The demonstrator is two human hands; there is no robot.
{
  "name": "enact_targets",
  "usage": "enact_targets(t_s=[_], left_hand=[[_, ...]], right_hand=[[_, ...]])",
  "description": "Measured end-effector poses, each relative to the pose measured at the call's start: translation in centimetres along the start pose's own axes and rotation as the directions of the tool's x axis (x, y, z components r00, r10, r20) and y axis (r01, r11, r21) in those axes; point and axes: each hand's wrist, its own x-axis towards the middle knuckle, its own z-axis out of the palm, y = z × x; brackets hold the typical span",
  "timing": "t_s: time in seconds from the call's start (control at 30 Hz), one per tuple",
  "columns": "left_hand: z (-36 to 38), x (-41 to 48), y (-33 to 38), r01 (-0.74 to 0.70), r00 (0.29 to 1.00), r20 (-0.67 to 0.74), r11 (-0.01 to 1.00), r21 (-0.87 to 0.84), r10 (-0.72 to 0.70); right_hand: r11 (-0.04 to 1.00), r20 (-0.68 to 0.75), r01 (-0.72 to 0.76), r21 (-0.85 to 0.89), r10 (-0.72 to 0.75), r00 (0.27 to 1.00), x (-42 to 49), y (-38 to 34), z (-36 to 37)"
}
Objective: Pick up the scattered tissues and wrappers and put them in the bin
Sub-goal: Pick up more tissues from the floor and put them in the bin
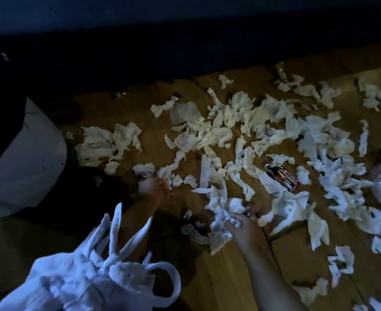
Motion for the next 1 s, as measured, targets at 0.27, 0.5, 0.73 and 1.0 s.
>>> enact_targets(t_s=[0.27, 0.5, 0.73, 1.0], left_hand=[[-0.5, -4.2, -1.6, -0.058, 0.99, -0.138, 0.949, -0.31, 0.016], [-9.0, -9.9, 0.7, -0.058, 0.998, -0.052, 0.842, -0.537, 0.035], [-16.4, -17.8, 4.1, -0.144, 0.988, -0.141, 0.757, -0.637, 0.07], [-26.5, -23.1, 3.5, -0.383, 0.854, -0.518, 0.62, -0.685, -0.045]], right_hand=[[0.992, 0.111, 0.129, 0.017, -0.13, 0.985, -1.8, -2.2, 2.8], [0.923, 0.023, 0.152, 0.352, -0.171, 0.985, -3.7, -10.1, 0.3], [0.849, -0.024, 0.294, 0.44, -0.316, 0.948, -9.3, -18.9, -2.5], [0.707, -0.021, 0.442, 0.551, -0.518, 0.855, -15.8, -30.0, -3.3]])
